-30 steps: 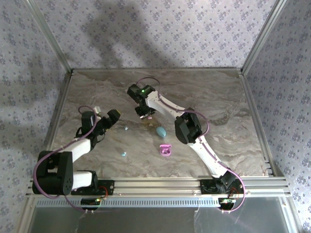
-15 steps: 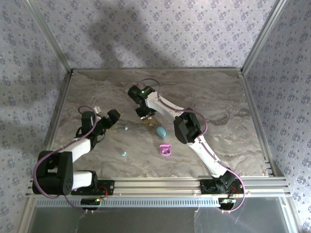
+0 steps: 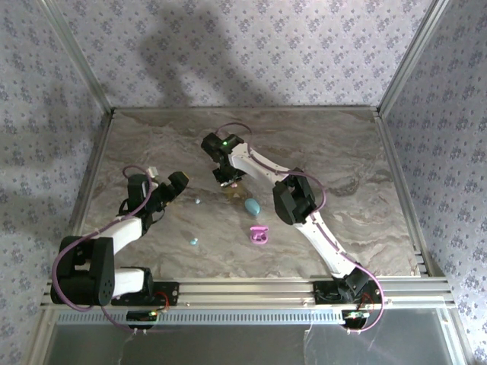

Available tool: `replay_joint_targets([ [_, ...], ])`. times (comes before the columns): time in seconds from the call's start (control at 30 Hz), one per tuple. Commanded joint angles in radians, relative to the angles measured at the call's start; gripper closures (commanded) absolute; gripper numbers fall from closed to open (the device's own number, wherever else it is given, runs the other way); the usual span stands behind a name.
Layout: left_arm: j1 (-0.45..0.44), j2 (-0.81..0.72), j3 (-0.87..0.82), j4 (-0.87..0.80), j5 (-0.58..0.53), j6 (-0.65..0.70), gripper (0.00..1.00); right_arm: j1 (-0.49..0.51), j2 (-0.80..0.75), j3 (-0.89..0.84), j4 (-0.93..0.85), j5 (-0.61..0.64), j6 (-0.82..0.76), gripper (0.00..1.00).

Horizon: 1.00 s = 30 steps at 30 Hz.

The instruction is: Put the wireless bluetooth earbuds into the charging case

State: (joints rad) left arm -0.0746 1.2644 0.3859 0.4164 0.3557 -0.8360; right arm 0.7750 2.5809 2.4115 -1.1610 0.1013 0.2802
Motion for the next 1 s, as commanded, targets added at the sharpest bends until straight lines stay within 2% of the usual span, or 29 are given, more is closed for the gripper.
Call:
replay_joint_targets([
  [0.0,-0.013,-0.005,0.002,0.035,0.016,0.011,0.00,-0.012,-0.131,-0.072,0.024,-0.044,0.036,0.81],
  [0.2,-0.069,-0.018,0.020,0.018,-0.004,0.047,0.00,-0.026,-0.332,-0.311,0.155,-0.109,0.087,0.81],
  [0.43,-0.134,-0.054,0.035,0.006,-0.020,0.098,0.00,-0.034,-0.616,-0.658,0.345,-0.187,0.151,0.81],
  [0.6,-0.212,-0.053,0.055,0.011,-0.024,0.131,0.00,-0.037,-0.824,-0.939,0.491,-0.240,0.185,0.80],
  [0.8,-0.304,-0.032,0.077,0.014,-0.039,0.162,0.00,-0.037,-1.057,-1.287,0.661,-0.261,0.252,0.80],
  [0.97,-0.345,-0.002,0.090,0.020,-0.054,0.179,0.00,-0.036,-1.204,-1.496,0.762,-0.270,0.311,0.79],
])
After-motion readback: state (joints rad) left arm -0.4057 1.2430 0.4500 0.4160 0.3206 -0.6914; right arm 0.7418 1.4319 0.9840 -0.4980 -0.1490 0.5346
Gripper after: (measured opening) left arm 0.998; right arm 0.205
